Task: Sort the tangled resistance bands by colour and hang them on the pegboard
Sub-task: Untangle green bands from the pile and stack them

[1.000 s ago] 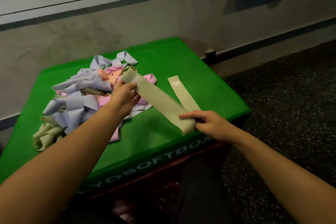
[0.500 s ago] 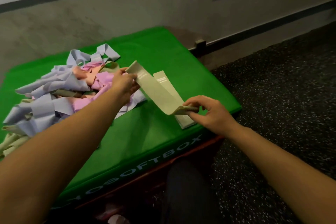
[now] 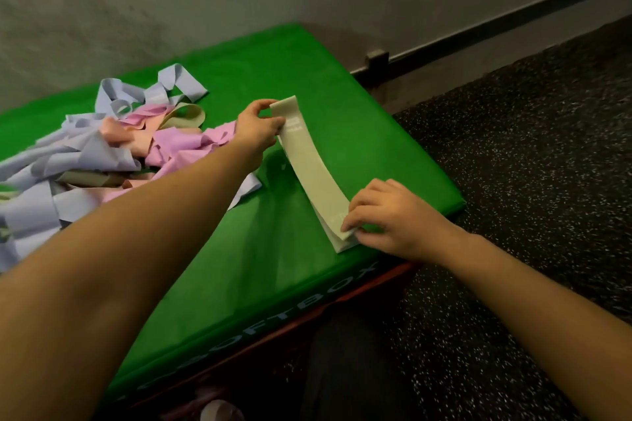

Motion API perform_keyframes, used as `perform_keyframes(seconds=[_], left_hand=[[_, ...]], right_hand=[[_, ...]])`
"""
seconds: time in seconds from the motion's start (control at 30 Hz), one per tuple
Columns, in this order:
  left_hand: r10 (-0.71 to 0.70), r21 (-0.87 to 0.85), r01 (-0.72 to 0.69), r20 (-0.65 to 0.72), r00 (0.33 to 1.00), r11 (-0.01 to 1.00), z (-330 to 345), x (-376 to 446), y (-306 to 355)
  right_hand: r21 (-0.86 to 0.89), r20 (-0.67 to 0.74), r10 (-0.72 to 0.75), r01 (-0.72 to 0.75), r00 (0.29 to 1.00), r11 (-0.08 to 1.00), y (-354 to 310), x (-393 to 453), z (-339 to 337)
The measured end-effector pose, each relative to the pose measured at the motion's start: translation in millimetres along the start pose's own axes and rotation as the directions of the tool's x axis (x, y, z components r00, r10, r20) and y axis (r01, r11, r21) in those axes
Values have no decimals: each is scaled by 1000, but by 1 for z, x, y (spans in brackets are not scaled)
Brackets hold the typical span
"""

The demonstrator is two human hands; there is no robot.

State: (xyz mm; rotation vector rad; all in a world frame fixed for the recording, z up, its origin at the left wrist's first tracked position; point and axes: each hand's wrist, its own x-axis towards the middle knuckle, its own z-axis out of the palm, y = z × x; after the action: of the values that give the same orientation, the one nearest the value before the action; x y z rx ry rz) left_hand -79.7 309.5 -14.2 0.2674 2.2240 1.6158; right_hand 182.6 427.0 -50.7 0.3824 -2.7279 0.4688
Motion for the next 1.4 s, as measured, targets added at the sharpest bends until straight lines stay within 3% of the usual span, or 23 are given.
perform_keyframes(seconds=[0.17, 0.43, 0.6, 0.73, 0.87, 1.07, 1.4], left_hand=[[79, 184, -79, 7, 997, 980, 18, 7, -12], [99, 401, -55, -90, 991, 914, 18, 31, -39], [165, 428, -89, -144, 976, 899, 12, 29, -40], [221, 374, -179, -73, 973, 910, -3, 0, -32], [277, 314, -268, 17, 961, 911, -33, -43, -34], [423, 411, -400, 37, 905, 819, -104, -111, -57], [471, 447, -393, -73, 879, 804, -245, -204, -127]], right_hand=[[66, 133, 61, -70, 989, 995, 6, -11, 13], [122, 163, 110, -131, 980, 984, 9, -14, 19], [262, 181, 210, -253, 961, 931, 5, -12, 13], [342, 128, 270, -298, 954, 891, -5, -5, 6], [353, 122, 284, -309, 951, 883, -24, 13, 0], [359, 109, 240, -264, 964, 895, -69, 41, 0], [358, 206, 154, -221, 966, 907, -164, 97, 30]])
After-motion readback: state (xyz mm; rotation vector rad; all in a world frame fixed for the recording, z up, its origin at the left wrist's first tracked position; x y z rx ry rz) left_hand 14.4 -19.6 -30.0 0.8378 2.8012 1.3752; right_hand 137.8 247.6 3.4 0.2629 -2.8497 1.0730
